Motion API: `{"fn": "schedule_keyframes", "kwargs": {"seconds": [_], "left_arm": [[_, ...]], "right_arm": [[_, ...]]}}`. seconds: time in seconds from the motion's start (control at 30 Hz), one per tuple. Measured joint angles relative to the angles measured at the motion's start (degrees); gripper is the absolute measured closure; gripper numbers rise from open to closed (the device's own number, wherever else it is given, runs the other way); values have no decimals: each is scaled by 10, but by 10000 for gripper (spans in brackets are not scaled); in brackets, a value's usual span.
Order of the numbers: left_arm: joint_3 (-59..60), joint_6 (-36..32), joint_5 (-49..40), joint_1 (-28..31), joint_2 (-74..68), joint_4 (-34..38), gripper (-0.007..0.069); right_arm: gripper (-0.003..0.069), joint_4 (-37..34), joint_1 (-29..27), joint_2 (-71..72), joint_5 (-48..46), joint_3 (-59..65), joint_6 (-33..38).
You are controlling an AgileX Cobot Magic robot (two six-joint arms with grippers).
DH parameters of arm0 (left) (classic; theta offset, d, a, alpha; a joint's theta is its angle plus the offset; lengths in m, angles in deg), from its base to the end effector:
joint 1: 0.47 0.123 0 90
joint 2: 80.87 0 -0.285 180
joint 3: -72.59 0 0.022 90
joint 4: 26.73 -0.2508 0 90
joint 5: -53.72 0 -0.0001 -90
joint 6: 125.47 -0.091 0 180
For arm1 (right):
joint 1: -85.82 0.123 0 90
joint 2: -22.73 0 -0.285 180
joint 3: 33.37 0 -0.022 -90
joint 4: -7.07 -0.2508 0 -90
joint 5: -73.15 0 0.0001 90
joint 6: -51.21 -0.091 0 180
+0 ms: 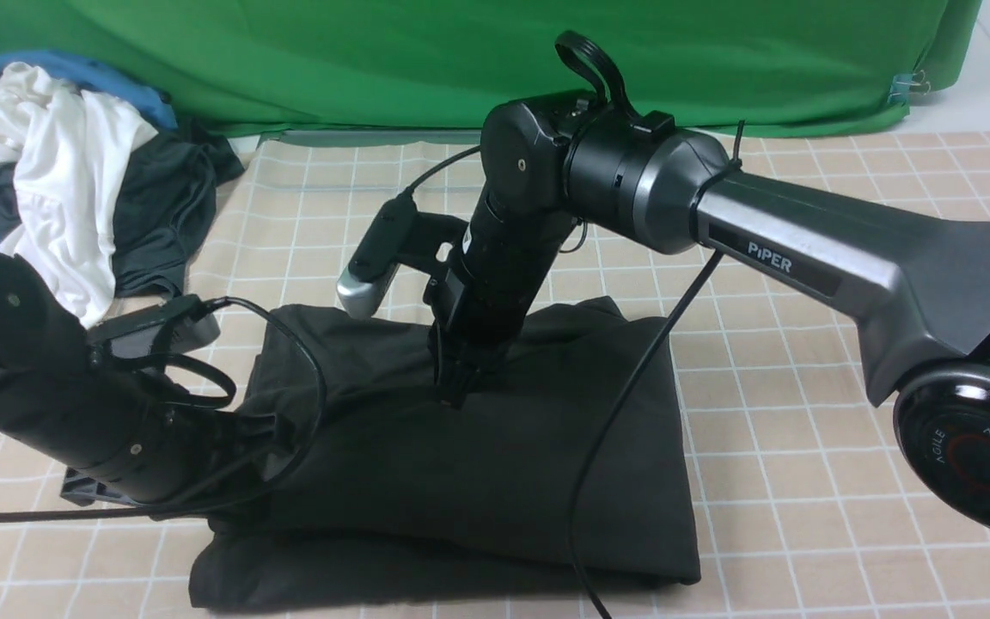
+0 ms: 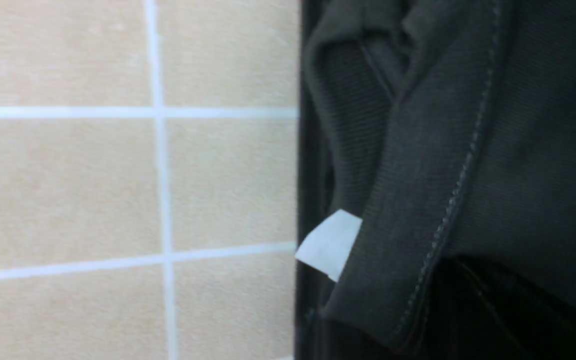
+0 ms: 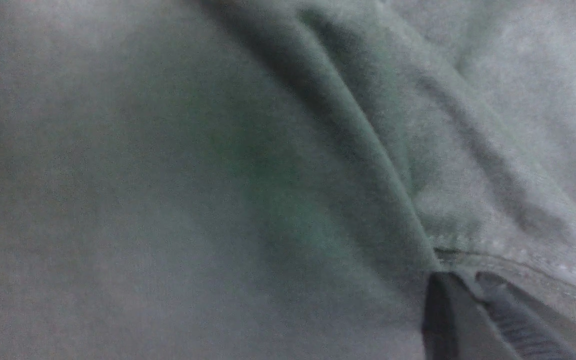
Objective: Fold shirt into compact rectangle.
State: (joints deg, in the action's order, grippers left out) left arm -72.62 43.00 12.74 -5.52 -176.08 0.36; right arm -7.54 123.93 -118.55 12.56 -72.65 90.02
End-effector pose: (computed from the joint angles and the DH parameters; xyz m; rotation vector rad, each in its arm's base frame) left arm 0.2472 -0.0492 0.1776 -0.0678 2.9293 -0.4842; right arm 0.3810 0.3243 0.1863 -1.6501 2.2849 0.3389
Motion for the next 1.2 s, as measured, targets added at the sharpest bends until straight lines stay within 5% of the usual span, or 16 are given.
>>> {"fn": "schedule_keyframes", "kwargs": {"seconds": [0.43, 0.67, 0.8, 1.0, 1.2], "left_arm": [[2, 12, 0, -1, 0, -15, 606], [12, 21, 17, -1, 0, -21, 606], [12, 21, 18, -1, 0, -21, 606], [12, 21, 18, -1, 0, -21, 606], [12, 21, 20, -1, 0, -21, 606]], "right_arm": [[596, 16, 0, -3, -55, -75, -2], [280, 36, 0, -5, -76, -75, 1], [239, 36, 0, -19, -79, -75, 4], [295, 37, 0, -42, -86, -74, 4], [595, 37, 0, -43, -90, -74, 9]]}}
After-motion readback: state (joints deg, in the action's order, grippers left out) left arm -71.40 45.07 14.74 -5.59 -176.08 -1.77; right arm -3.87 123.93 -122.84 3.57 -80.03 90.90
